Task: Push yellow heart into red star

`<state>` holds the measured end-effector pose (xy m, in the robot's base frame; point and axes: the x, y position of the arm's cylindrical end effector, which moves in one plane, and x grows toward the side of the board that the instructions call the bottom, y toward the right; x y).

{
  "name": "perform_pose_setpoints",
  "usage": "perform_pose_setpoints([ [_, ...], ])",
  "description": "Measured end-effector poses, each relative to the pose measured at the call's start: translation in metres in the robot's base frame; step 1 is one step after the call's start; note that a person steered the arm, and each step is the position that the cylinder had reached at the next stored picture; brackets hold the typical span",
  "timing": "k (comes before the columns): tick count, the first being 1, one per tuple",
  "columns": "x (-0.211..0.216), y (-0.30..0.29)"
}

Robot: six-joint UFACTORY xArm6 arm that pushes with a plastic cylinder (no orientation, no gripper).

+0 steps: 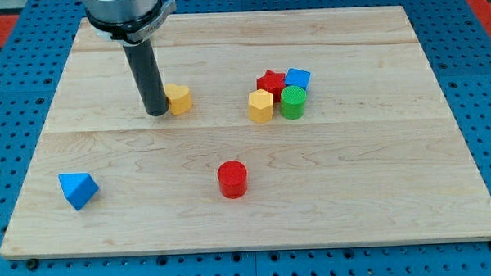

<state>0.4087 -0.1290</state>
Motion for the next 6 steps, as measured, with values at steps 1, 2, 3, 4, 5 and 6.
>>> perform_pose_setpoints([
  [1,-0.01,-0.007],
  [2,-0.016,-0.01],
  [3,-0.02,-0.01],
  [4,-0.02,0.019],
  [5,-0.02,0.065],
  [6,-0.02,0.099],
])
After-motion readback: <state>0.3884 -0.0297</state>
